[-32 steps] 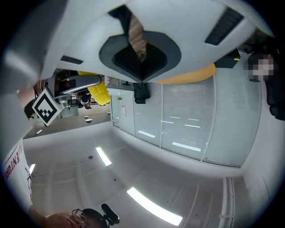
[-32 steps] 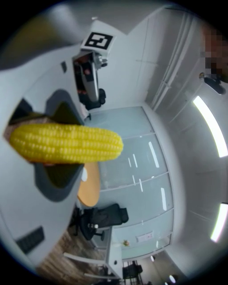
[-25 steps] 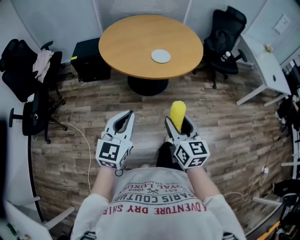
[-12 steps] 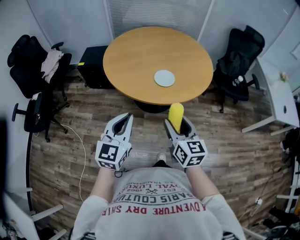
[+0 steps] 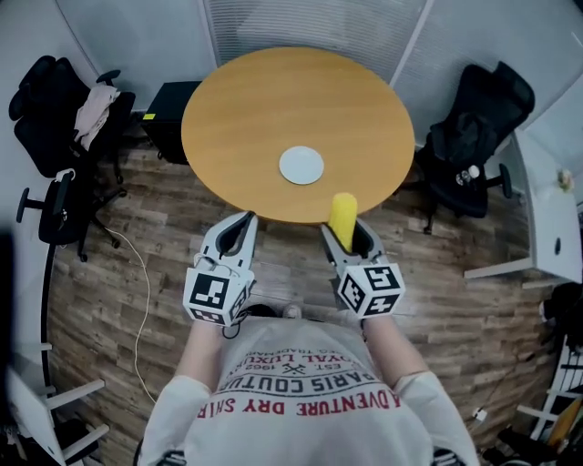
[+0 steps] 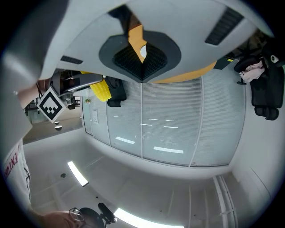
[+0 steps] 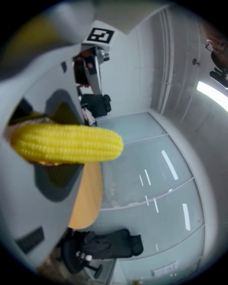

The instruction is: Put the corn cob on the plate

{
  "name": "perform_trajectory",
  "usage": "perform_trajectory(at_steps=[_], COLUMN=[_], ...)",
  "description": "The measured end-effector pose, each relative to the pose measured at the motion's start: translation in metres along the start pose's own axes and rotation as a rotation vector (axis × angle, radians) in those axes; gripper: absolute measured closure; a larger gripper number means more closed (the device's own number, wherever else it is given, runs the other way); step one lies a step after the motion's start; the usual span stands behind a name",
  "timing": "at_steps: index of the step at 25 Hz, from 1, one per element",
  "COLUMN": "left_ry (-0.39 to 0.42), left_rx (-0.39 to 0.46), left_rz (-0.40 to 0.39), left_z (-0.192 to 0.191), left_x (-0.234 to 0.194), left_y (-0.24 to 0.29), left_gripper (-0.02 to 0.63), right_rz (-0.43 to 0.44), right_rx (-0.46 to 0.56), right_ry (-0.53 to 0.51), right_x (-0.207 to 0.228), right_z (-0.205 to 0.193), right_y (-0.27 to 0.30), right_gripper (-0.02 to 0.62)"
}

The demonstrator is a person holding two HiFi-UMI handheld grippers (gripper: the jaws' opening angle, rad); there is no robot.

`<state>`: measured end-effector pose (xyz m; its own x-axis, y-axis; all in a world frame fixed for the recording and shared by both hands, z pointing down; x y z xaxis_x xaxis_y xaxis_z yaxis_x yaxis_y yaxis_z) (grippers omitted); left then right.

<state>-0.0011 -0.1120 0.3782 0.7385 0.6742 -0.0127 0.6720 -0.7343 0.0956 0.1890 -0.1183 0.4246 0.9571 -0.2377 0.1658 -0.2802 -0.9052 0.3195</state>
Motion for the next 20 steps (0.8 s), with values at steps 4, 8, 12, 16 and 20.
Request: perform_trajectory(at_steps=[4, 8, 12, 16, 20], left_ry=[-0.032, -0.046, -0.042, -0.052, -0.060], left_rx=[-0.025, -0.041, -0.049, -0.042, -0.038], left_rz=[0.030, 0.031, 0.003, -0.022, -0.048], left_z=[-0.014, -0.022, -0.028, -0.027, -0.025], left_x=[-0.011, -0.026, -0.049, -0.081, -0.116], left_y=[0.013, 0.033, 0.059, 0.092, 0.129], left_gripper=[0.574, 0.574, 0.574, 0.574, 0.574], right_rz=[0.011, 0.031, 0.027, 0.014, -0.001], right_rx=[-0.035, -0.051, -0.052, -0.060, -0.063], right_ry=[0.012, 0.012, 0.009, 0.012, 0.010], right_x=[0.012, 0.016, 0.016, 0.018, 0.024], right_z=[-0.007, -0.007, -0.002, 0.011, 0.028], right_y=[0.018, 0.038, 0.068, 0.106, 0.148], right_gripper=[0.328, 0.328, 0.328, 0.328, 0.328])
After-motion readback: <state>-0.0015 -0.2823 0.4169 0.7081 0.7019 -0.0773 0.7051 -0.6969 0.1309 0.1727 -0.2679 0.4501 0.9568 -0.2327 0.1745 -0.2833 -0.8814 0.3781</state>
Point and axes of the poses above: the fingertips, and each gripper's own axes: y forward along the fingers, x to its right, z out of its top, the point moved 3 cm from there along -y, backward along the fingers, and after that the axes turned 12 degrees about -z, right-handed, at the moved point
